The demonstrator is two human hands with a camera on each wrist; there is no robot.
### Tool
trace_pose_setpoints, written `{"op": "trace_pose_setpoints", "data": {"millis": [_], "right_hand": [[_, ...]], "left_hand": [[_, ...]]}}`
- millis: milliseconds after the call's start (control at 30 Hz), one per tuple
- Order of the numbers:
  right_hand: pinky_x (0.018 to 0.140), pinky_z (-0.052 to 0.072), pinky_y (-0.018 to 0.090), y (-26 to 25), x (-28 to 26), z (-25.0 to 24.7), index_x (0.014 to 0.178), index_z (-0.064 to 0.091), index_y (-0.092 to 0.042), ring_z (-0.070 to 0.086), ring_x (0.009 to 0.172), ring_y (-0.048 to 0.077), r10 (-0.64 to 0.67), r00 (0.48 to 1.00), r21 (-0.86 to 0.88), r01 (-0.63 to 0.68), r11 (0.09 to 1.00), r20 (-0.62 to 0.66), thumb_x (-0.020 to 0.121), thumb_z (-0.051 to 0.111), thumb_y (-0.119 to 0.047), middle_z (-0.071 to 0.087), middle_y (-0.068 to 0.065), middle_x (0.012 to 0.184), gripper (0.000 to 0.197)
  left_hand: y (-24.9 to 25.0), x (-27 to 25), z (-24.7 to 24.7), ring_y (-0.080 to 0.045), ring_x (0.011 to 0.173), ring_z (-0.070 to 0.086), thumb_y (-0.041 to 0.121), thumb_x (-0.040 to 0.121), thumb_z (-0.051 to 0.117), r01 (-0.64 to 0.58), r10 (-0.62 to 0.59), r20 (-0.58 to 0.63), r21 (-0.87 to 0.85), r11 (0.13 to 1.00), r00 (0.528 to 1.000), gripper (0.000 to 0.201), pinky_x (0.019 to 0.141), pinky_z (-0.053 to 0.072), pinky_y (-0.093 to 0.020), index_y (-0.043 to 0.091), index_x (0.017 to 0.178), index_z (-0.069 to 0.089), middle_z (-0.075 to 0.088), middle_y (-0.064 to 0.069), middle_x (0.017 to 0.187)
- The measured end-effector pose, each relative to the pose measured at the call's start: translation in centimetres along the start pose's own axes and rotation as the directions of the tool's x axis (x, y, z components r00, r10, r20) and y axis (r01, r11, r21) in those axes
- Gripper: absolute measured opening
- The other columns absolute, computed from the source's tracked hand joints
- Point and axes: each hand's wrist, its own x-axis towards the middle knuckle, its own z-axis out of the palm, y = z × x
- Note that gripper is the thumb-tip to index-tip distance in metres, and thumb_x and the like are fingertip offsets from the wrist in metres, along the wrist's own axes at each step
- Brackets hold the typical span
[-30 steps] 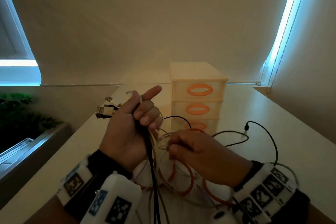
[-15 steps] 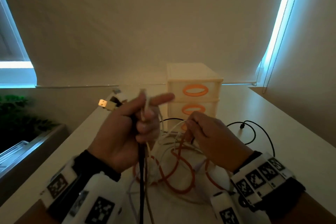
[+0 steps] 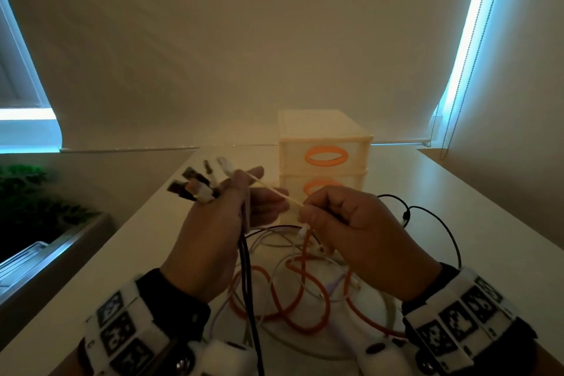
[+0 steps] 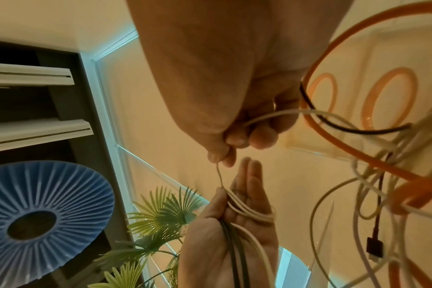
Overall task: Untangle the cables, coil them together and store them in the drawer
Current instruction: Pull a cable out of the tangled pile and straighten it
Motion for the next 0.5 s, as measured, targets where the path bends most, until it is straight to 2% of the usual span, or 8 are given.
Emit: {"op": "trace_pose_setpoints", "data": {"millis": [33, 100, 167, 233, 267, 333, 400, 500], "right_hand": [[0.056, 0.042, 0.013, 0.0, -0.2, 0.1, 0.084, 0.067, -0.023, 0.054, 0.055, 0.000, 0.012, 0.999, 0.018, -0.013, 1.000, 0.034, 0.098, 0.058, -0.020, 0.060, -0.018, 0.060, 0.017], [0.054, 0.040, 0.014, 0.0, -0.5, 0.8, 0.085, 0.067, -0.021, 0.053, 0.057, 0.001, 0.031, 0.993, 0.012, -0.033, 0.999, 0.117, 0.101, 0.053, -0.021, 0.059, -0.011, 0.062, 0.021], [0.061, 0.047, 0.019, 0.4, -0.7, 1.9, 0.090, 0.069, -0.021, 0.059, 0.068, 0.005, 0.086, 0.965, -0.054, -0.075, 0.996, 0.250, 0.102, 0.051, -0.025, 0.064, -0.007, 0.074, 0.022], [0.071, 0.044, 0.010, 0.8, -0.8, 3.1, 0.094, 0.070, -0.018, 0.059, 0.079, -0.005, 0.129, 0.917, -0.090, -0.102, 0.991, 0.378, 0.103, 0.050, -0.025, 0.064, -0.019, 0.080, 0.023], [0.073, 0.042, 0.008, 1.0, -0.8, 3.4, 0.095, 0.070, -0.017, 0.059, 0.081, -0.007, 0.126, 0.904, -0.086, -0.100, 0.991, 0.408, 0.103, 0.049, -0.024, 0.064, -0.022, 0.082, 0.024], [0.077, 0.043, 0.009, 1.1, -0.8, 3.4, 0.097, 0.072, -0.018, 0.060, 0.086, -0.005, 0.119, 0.910, -0.093, -0.089, 0.992, 0.398, 0.103, 0.050, -0.026, 0.067, -0.018, 0.087, 0.024], [0.076, 0.043, 0.010, 1.1, -1.0, 2.8, 0.099, 0.071, -0.021, 0.060, 0.085, -0.006, 0.115, 0.927, -0.137, -0.070, 0.988, 0.358, 0.102, 0.051, -0.028, 0.066, -0.021, 0.086, 0.022], [0.075, 0.050, 0.019, 0.9, -1.0, 1.4, 0.099, 0.070, -0.027, 0.062, 0.086, -0.001, 0.120, 0.928, -0.217, -0.044, 0.975, 0.352, 0.102, 0.050, -0.033, 0.068, -0.017, 0.090, 0.021]], "left_hand": [[0.2, 0.2, -0.1, -0.028, 0.098, 0.075, 0.035, 0.109, 0.032, 0.024, -0.025, -0.004, -0.162, 0.986, 1.000, 0.044, 0.081, 0.061, -0.032, 0.007, 0.129, 0.060, 0.077, -0.016, 0.106], [0.7, 0.3, -0.3, -0.031, 0.107, 0.072, 0.036, 0.110, 0.031, 0.084, -0.084, 0.021, -0.472, 0.877, 0.996, 0.048, 0.093, 0.058, -0.039, 0.002, 0.130, 0.058, 0.074, -0.018, 0.116], [1.1, 0.4, -0.3, -0.033, 0.110, 0.071, 0.035, 0.109, 0.032, 0.125, -0.115, 0.057, -0.632, 0.765, 0.992, 0.049, 0.096, 0.055, -0.041, -0.001, 0.129, 0.058, 0.072, -0.018, 0.120], [1.1, 0.3, -0.5, -0.026, 0.101, 0.074, 0.035, 0.108, 0.036, 0.171, -0.142, 0.097, -0.660, 0.732, 0.985, 0.049, 0.087, 0.059, -0.035, -0.002, 0.126, 0.062, 0.074, -0.014, 0.116], [1.1, 0.3, -0.6, -0.018, 0.088, 0.075, 0.036, 0.107, 0.039, 0.200, -0.166, 0.114, -0.650, 0.733, 0.980, 0.048, 0.076, 0.062, -0.028, -0.002, 0.126, 0.064, 0.075, -0.008, 0.106], [0.9, 0.3, -1.0, -0.005, 0.058, 0.056, 0.036, 0.106, 0.042, 0.232, -0.190, 0.135, -0.632, 0.739, 0.972, 0.048, 0.050, 0.051, -0.018, -0.001, 0.131, 0.061, 0.058, 0.005, 0.075], [0.7, 0.6, -1.5, -0.003, 0.047, 0.034, 0.034, 0.107, 0.040, 0.226, -0.170, 0.149, -0.634, 0.740, 0.974, 0.048, 0.043, 0.035, -0.017, -0.002, 0.134, 0.057, 0.038, 0.009, 0.063], [1.0, 0.7, -2.0, -0.005, 0.042, 0.027, 0.034, 0.108, 0.038, 0.225, -0.127, 0.196, -0.635, 0.739, 0.972, 0.048, 0.041, 0.029, -0.018, 0.000, 0.136, 0.055, 0.031, 0.010, 0.058]]}}
